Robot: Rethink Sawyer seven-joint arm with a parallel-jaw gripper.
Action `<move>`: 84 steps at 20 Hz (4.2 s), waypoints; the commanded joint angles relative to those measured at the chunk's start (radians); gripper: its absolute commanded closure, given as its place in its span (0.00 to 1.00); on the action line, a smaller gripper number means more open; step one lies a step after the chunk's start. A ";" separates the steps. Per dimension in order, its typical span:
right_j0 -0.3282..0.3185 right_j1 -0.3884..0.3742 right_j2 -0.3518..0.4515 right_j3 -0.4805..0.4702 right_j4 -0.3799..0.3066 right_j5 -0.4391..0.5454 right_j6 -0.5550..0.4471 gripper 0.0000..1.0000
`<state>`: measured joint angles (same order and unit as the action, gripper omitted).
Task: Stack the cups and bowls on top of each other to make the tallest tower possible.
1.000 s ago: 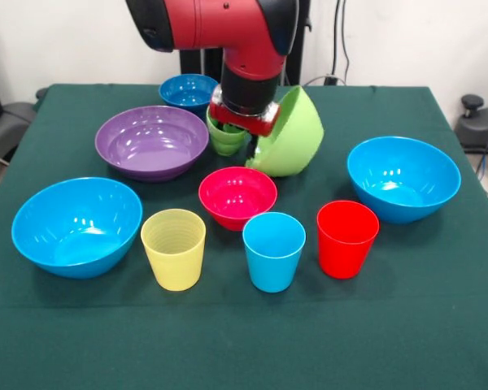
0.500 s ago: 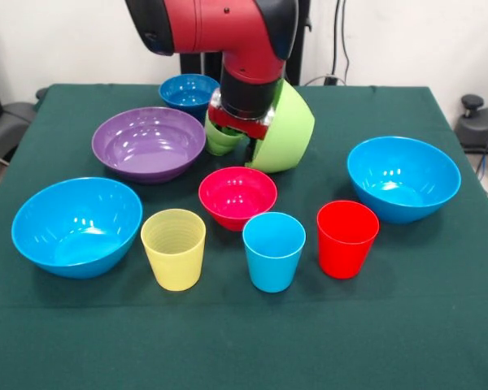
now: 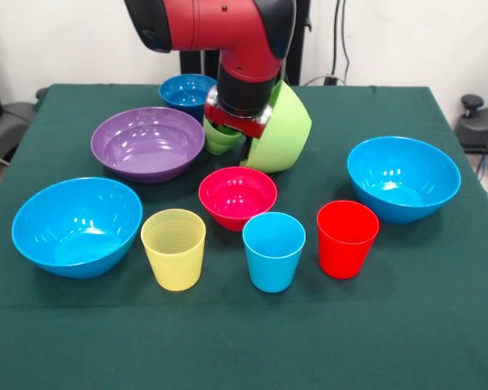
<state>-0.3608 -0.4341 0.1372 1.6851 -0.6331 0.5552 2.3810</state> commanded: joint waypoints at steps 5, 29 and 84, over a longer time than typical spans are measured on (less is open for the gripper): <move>0.008 -0.050 0.028 -0.003 0.005 0.031 -0.051 0.00; -0.014 -0.195 0.070 0.036 0.092 0.139 -0.114 0.00; 0.058 -0.191 0.091 0.018 0.105 0.084 -0.034 0.00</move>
<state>-0.3128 -0.6857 0.1570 1.7026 -0.5441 0.6709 2.3810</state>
